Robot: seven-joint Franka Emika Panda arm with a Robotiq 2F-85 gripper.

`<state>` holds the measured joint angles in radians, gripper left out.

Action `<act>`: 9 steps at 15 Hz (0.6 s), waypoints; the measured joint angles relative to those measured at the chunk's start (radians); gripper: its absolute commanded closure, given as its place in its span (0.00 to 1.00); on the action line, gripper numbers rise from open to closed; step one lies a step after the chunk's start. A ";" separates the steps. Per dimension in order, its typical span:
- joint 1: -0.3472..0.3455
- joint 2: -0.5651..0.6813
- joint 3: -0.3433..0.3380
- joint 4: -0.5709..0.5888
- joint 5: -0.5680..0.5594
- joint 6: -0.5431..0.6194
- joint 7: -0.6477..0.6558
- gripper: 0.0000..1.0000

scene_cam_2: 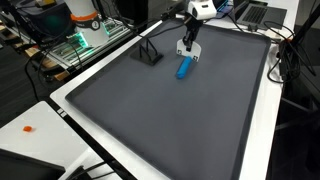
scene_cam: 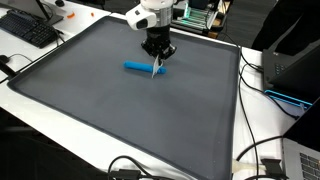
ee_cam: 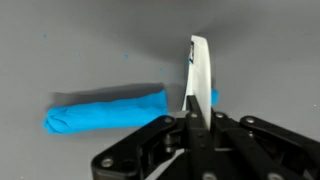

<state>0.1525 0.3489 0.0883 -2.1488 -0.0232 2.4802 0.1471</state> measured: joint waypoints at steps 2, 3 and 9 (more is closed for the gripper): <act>-0.002 -0.002 0.011 -0.002 0.040 -0.004 -0.004 0.99; -0.003 -0.003 0.016 -0.003 0.056 -0.006 -0.007 0.99; -0.003 -0.013 0.045 0.001 0.080 -0.008 -0.037 0.99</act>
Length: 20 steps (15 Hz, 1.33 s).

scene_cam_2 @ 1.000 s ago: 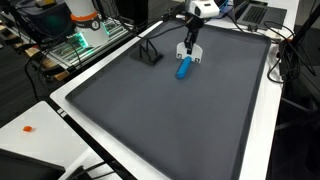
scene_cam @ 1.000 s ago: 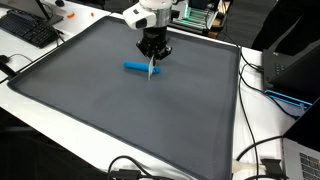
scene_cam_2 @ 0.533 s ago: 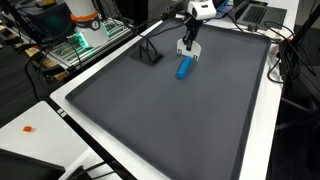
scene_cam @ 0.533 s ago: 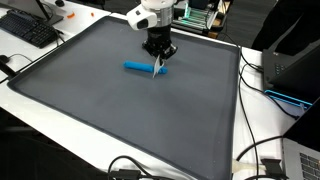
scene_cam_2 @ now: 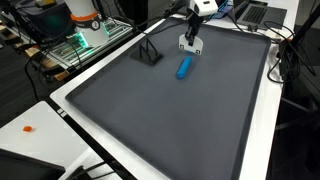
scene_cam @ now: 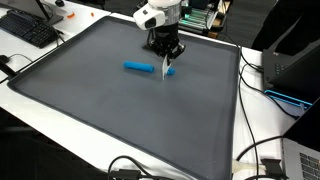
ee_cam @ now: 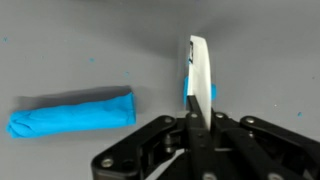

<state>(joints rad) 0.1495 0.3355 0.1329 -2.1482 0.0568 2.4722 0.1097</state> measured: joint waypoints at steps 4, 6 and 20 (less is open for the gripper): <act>-0.005 -0.037 0.000 0.004 0.000 0.000 -0.040 0.99; -0.011 -0.056 -0.003 0.005 -0.001 0.000 -0.058 0.99; -0.040 -0.062 -0.058 0.005 -0.104 0.000 -0.099 0.99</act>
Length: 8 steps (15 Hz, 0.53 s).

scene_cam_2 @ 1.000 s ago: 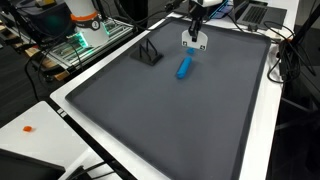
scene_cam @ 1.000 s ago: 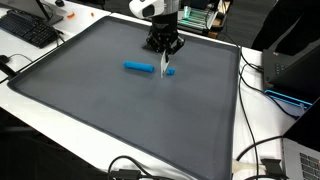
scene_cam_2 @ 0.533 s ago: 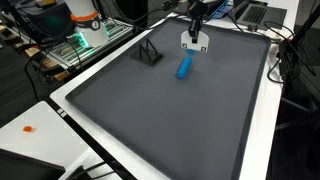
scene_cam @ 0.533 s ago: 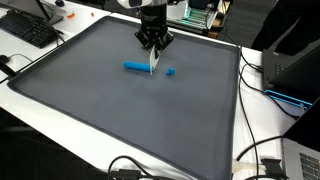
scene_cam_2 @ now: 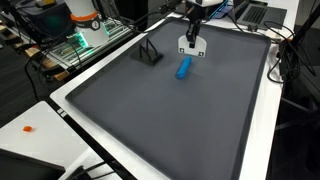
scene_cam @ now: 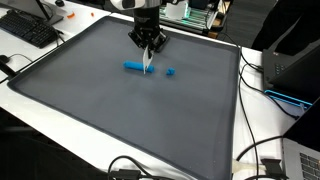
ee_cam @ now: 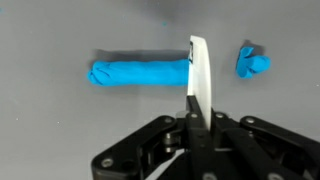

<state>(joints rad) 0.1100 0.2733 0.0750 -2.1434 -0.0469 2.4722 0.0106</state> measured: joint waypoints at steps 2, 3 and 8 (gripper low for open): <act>0.000 0.009 -0.001 0.000 -0.012 0.000 0.000 0.99; 0.000 0.015 -0.002 0.000 -0.022 0.001 0.000 0.99; 0.000 0.035 -0.006 0.000 -0.050 0.014 0.000 0.99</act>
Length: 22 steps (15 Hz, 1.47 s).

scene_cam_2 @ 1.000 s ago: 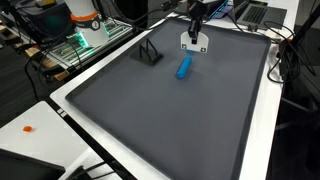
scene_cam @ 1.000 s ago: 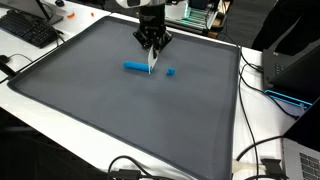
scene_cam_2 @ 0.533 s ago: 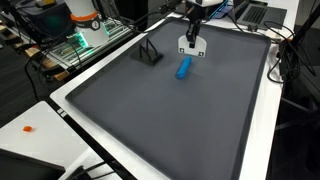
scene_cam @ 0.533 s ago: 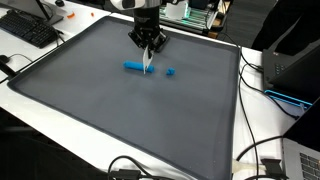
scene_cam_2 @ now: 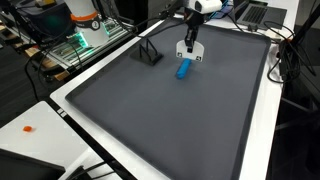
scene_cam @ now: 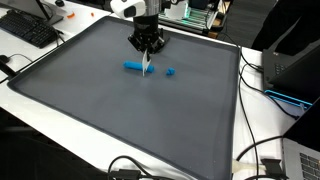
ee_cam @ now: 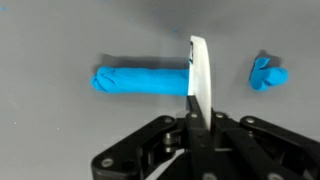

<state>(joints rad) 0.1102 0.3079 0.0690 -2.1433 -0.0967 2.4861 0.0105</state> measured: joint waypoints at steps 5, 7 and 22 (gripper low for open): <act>0.000 0.004 0.000 -0.007 -0.006 0.009 0.000 0.99; 0.000 0.009 -0.001 -0.013 -0.006 0.023 0.000 0.99; 0.003 0.030 0.002 -0.035 0.002 0.071 -0.003 0.99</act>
<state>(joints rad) 0.1131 0.3377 0.0706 -2.1781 -0.0950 2.5572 0.0080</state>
